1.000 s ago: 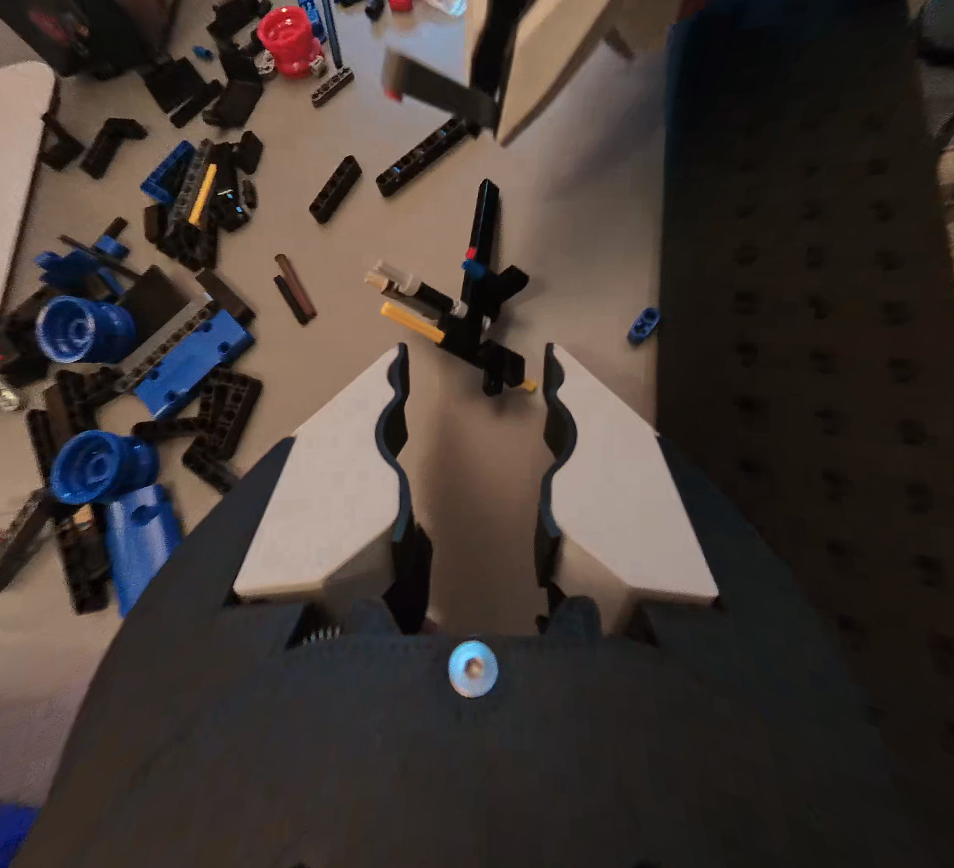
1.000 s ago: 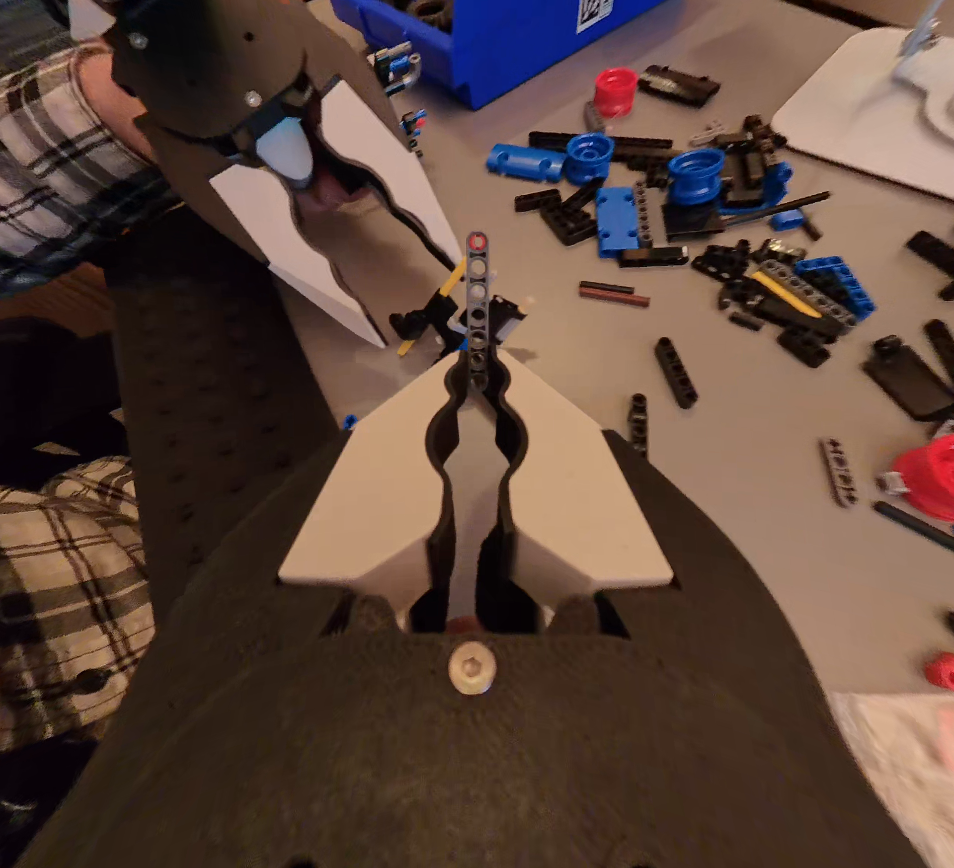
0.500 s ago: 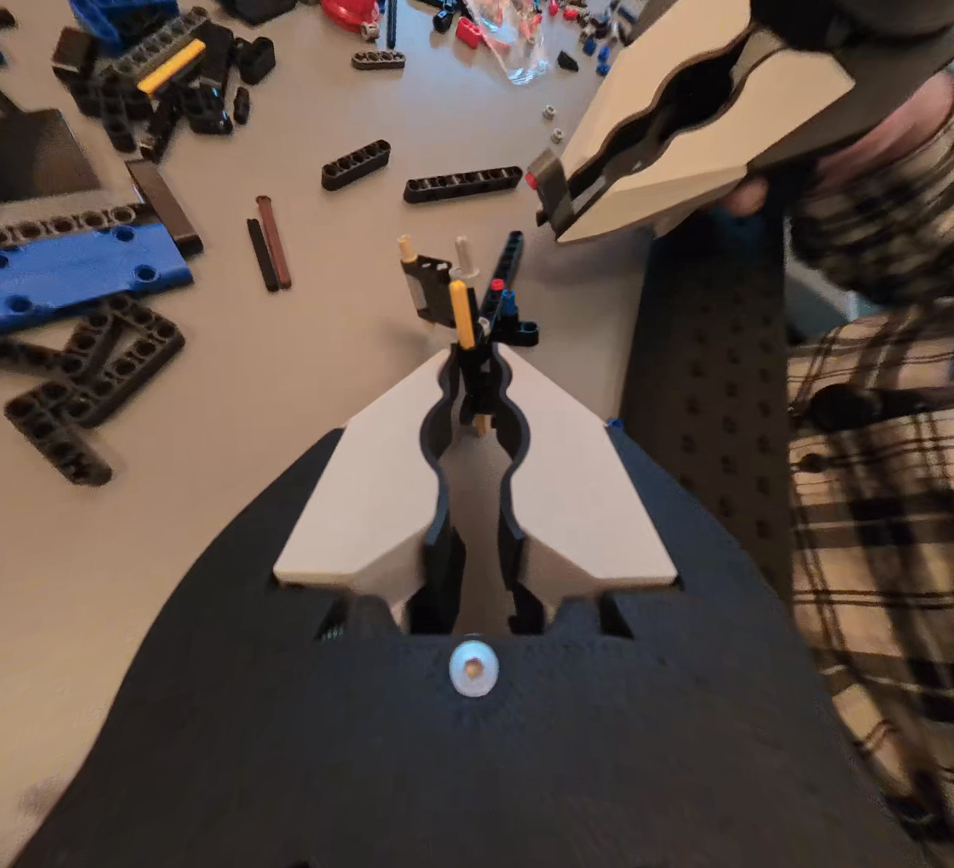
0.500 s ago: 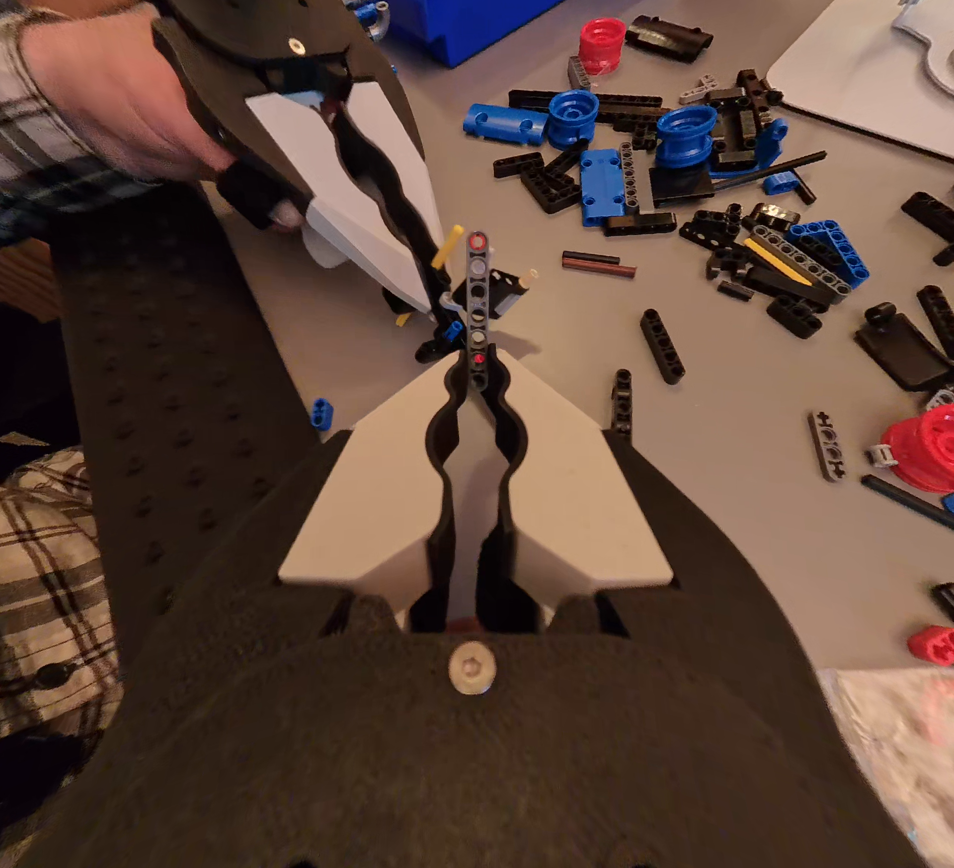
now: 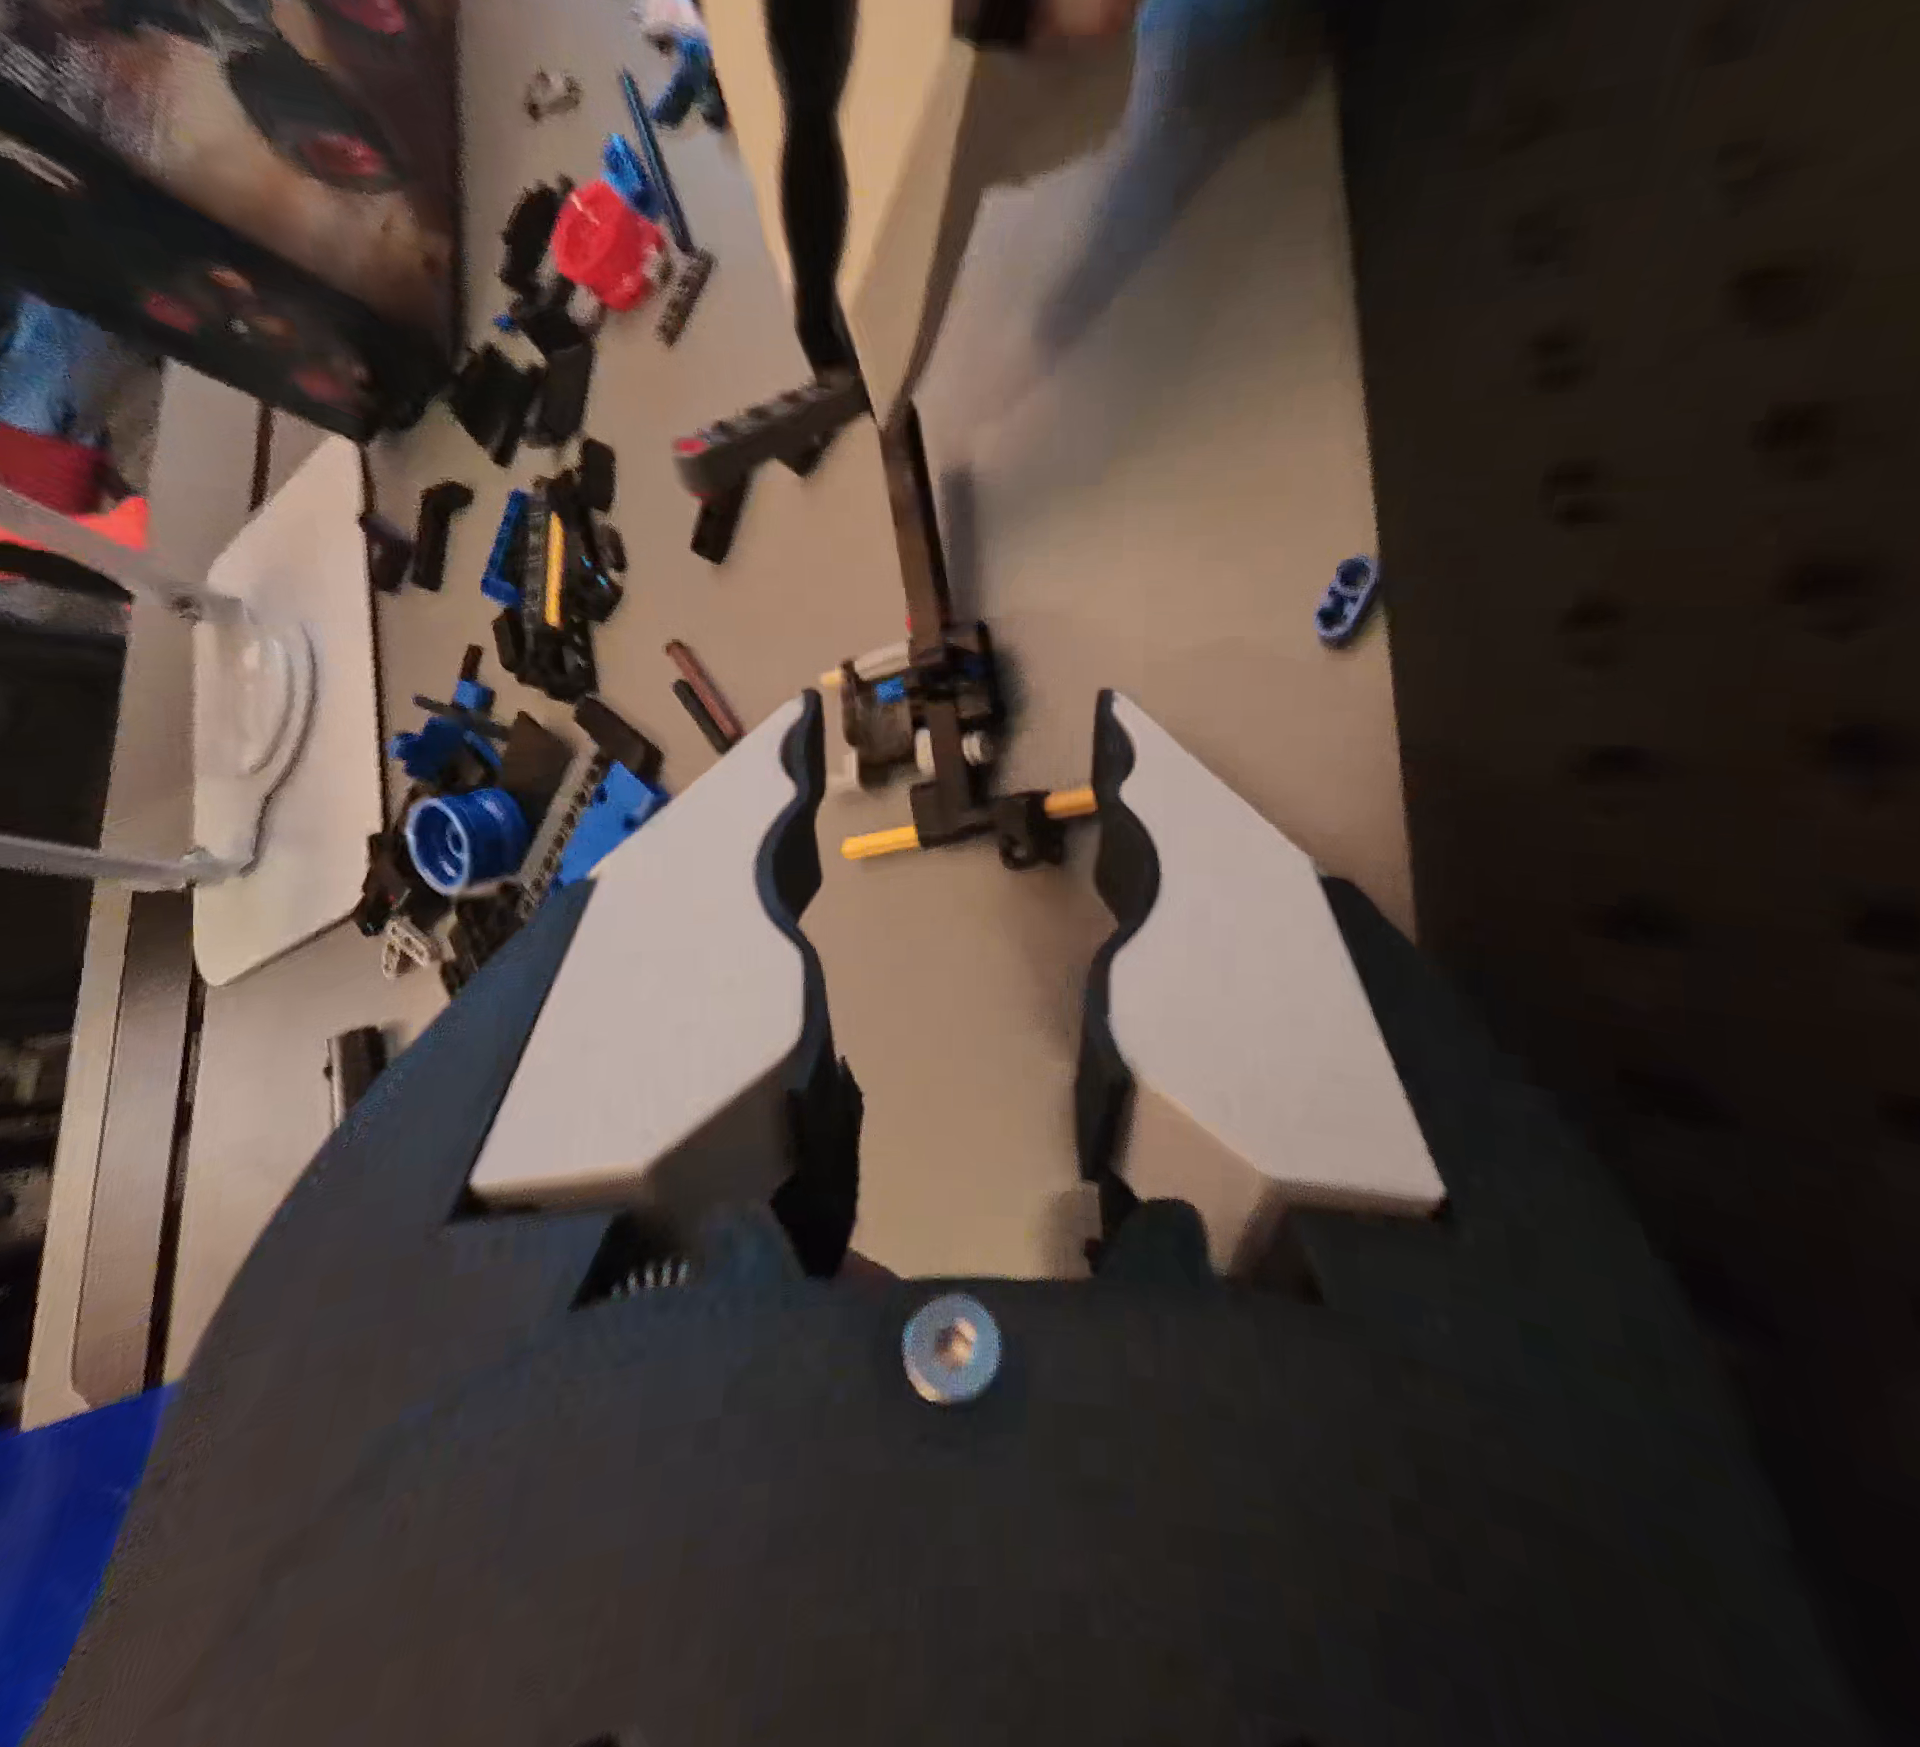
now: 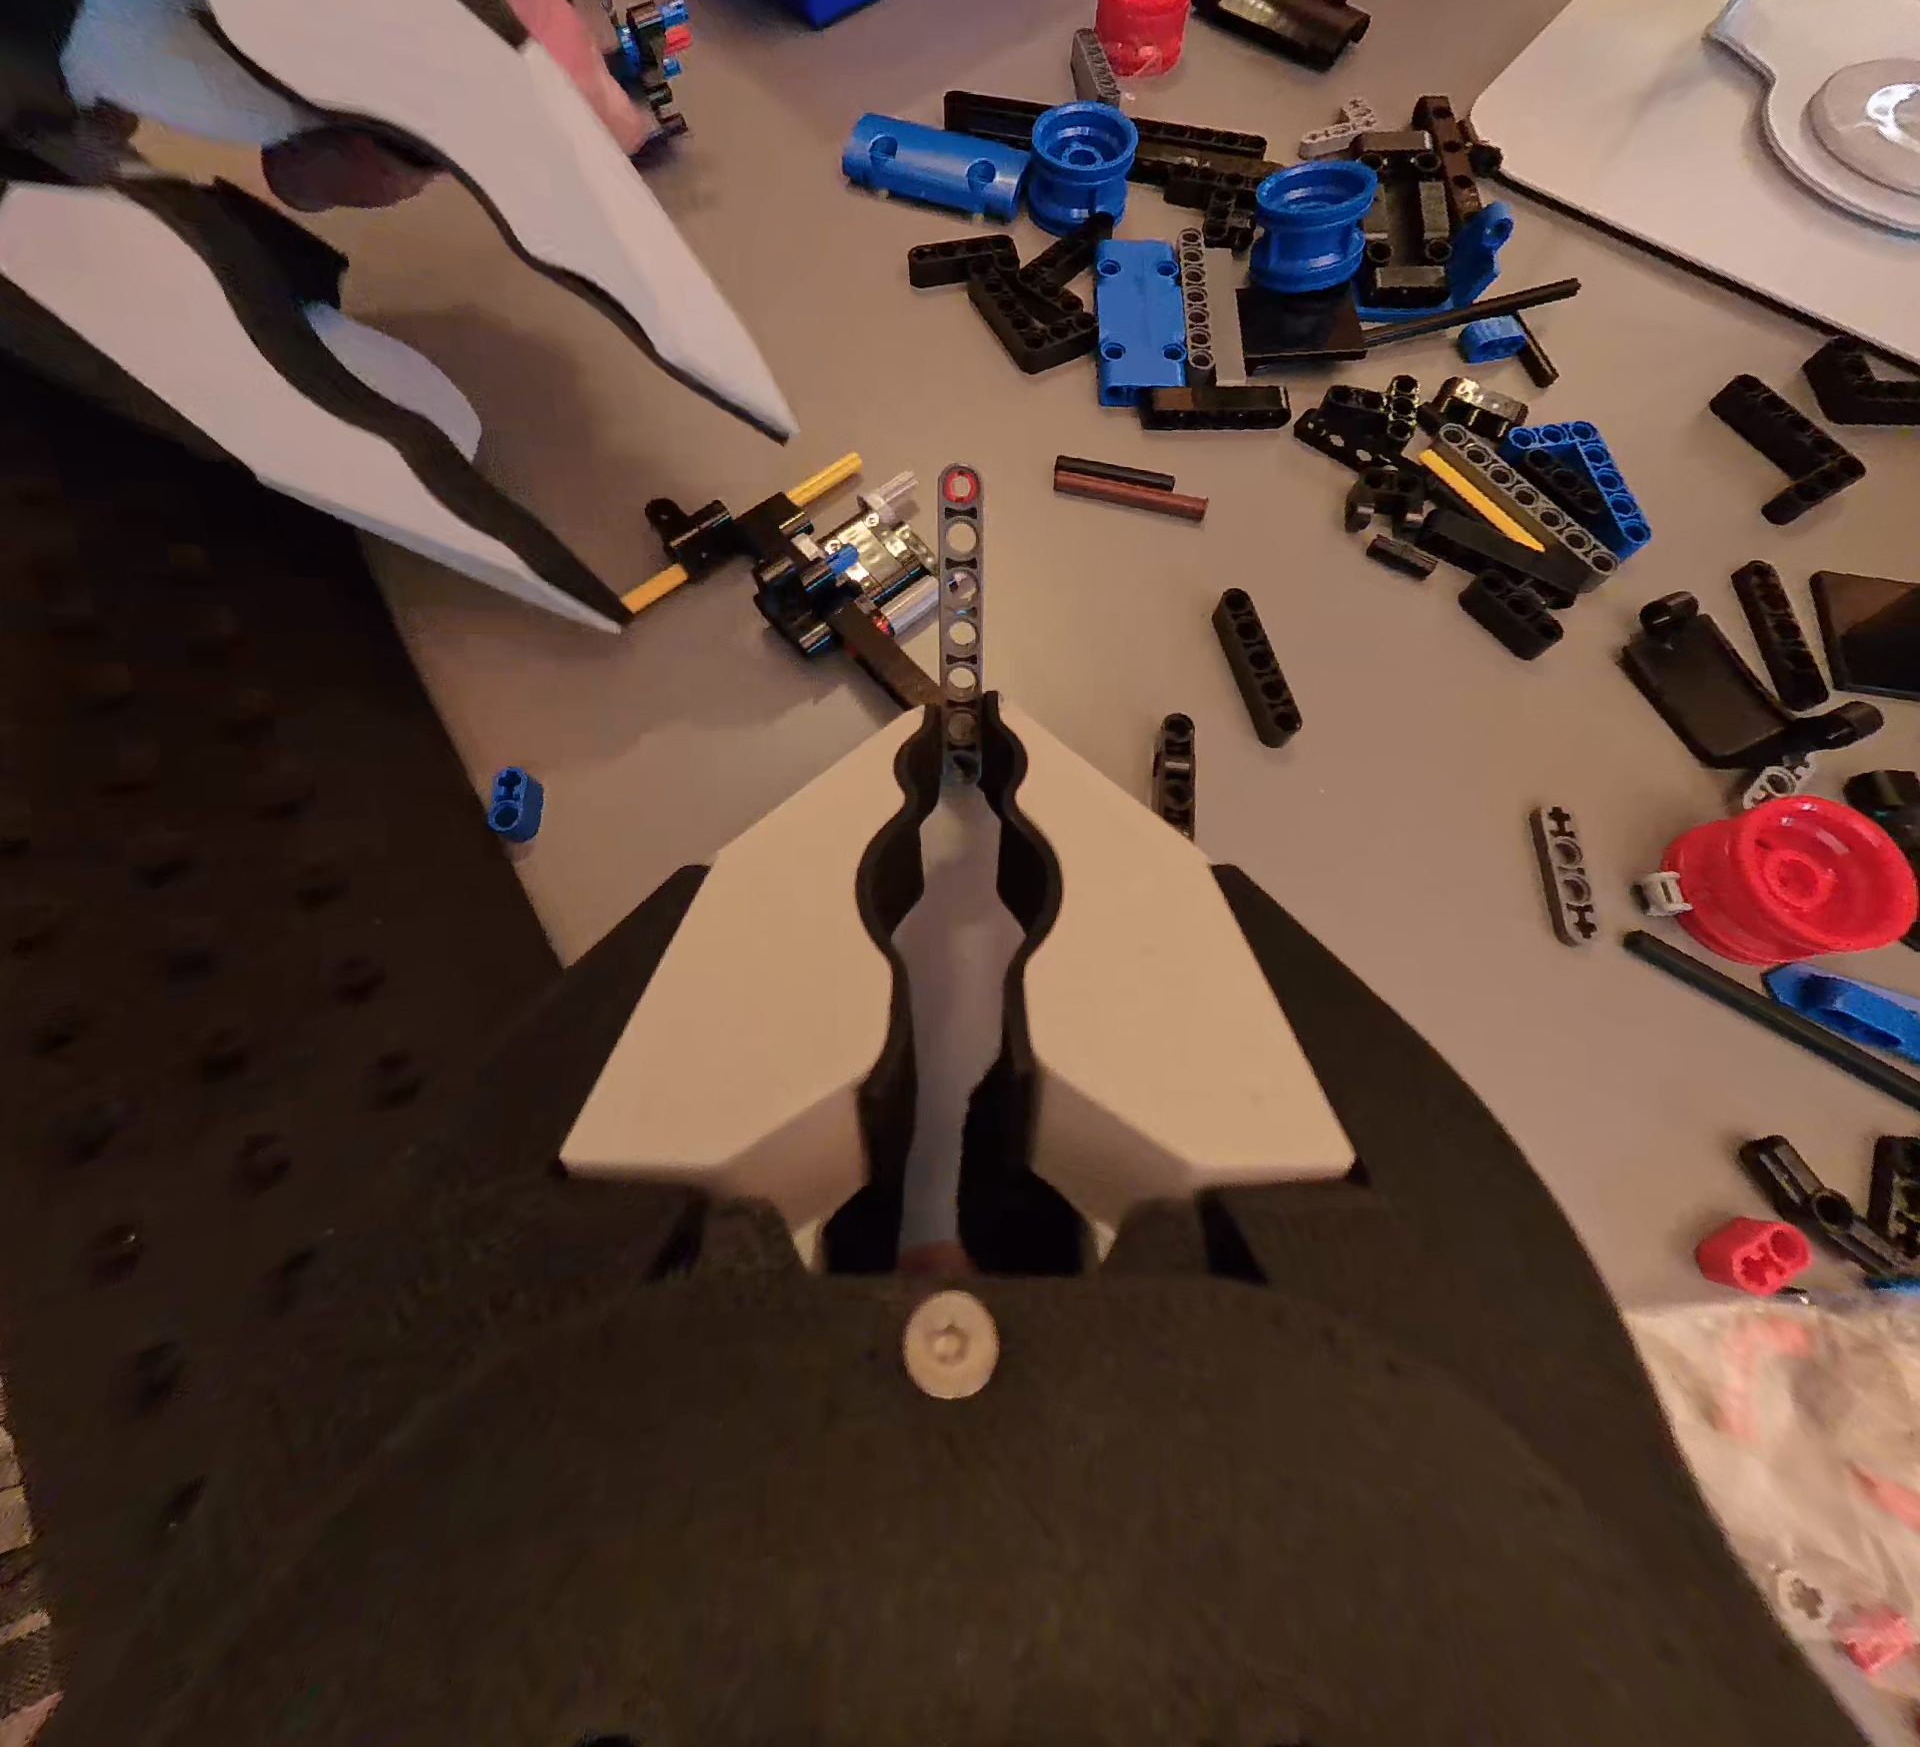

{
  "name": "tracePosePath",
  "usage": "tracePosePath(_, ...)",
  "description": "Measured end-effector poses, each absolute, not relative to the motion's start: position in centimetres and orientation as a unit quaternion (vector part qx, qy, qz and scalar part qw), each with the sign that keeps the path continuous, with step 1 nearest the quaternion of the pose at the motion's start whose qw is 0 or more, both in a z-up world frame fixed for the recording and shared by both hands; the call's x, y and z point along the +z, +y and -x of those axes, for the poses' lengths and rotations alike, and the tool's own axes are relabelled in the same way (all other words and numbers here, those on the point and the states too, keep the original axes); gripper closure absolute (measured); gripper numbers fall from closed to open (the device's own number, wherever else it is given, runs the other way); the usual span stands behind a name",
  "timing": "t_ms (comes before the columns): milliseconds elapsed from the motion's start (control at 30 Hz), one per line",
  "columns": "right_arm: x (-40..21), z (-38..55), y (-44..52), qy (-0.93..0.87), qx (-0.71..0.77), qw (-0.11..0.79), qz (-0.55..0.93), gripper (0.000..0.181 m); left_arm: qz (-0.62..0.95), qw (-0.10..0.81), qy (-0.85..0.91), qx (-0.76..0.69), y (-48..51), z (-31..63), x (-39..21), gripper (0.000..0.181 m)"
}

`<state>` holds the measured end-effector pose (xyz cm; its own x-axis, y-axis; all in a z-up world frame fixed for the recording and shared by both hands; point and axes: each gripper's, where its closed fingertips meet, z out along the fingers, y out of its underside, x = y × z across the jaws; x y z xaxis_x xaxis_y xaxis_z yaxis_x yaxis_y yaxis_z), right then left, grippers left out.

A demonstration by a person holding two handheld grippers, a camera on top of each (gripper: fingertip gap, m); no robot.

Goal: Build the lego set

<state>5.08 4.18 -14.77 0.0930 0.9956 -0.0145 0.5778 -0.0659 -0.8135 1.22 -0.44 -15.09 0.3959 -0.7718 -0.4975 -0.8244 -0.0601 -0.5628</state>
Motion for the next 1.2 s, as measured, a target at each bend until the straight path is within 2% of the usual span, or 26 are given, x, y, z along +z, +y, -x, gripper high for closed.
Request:
tracePosePath(100, -14.6, -5.1, 4.2, -0.594, 0.317, 0.336, 0.659, 0.175, 0.750, 0.390, 0.533, 0.039, -0.2, -0.6, -16.3, 0.128)
tracePosePath(233, -14.6, -5.2, 4.4, -0.593, 0.318, 0.337, 0.659, 0.175, 0.783, 0.401, 0.476, -0.014, 0.1, -1.4, -15.6, 0.138)
tracePosePath(367, -14.6, -5.3, 4.6, -0.593, 0.317, 0.338, 0.659, 0.175, 0.813, 0.384, 0.437, -0.005, 0.7, -0.9, -15.8, 0.148)
tracePosePath(533, -14.6, -5.6, 4.8, -0.588, 0.322, 0.341, 0.659, 0.175, 0.819, 0.351, 0.453, 0.000, 0.3, -0.8, -17.3, 0.151)
tracePosePath(667, -14.6, -5.6, 4.8, -0.586, 0.326, 0.343, 0.658, 0.175, 0.817, 0.350, 0.458, 0.018, 0.9, -0.7, -17.6, 0.162)
tracePosePath(867, -14.0, -5.9, 5.3, -0.575, 0.333, 0.358, 0.656, 0.175, 0.827, 0.351, 0.440, 0.009, 1.4, -0.3, -17.3, 0.163)
tracePosePath(1200, -12.3, -6.4, 6.6, -0.538, 0.355, 0.394, 0.656, 0.176, 0.838, 0.417, 0.318, -0.152, 1.9, -0.4, -14.1, 0.164)
